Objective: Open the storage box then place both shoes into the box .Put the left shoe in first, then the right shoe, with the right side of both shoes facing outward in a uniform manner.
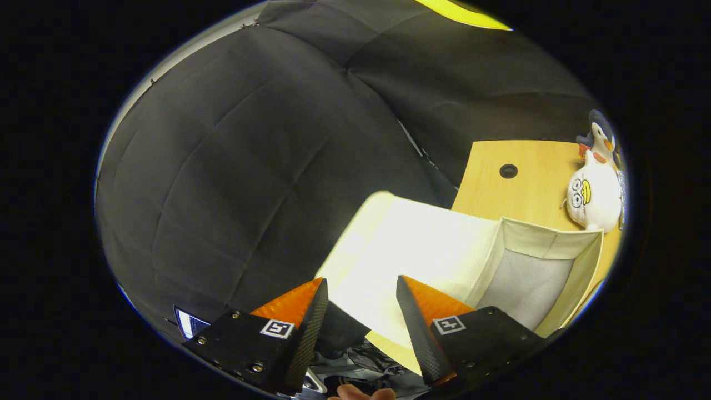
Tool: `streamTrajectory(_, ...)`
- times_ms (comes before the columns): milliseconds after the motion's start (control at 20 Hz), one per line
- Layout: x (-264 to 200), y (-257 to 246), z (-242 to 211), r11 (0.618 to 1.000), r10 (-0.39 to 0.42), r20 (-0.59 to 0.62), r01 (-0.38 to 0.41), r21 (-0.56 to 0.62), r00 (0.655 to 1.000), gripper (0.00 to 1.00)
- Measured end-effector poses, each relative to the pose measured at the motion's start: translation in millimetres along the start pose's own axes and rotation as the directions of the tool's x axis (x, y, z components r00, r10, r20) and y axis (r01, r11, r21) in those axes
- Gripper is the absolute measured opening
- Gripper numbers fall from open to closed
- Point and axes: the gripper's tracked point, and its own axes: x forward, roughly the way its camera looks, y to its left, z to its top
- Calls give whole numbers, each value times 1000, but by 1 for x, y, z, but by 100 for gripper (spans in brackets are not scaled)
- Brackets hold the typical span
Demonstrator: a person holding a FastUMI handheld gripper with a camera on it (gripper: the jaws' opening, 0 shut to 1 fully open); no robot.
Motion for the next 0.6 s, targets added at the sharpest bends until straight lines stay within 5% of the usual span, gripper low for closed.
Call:
streamTrajectory(150, -19, -16, -1, 999, -34, 3, 34, -9, 999, 78)
streamTrajectory(250, -34, -30, 2, 998, -61, 12, 61, -13, 998, 97)
streamTrajectory(600, -99, -76, 2, 992, -127, 50, 127, 3, 991, 97)
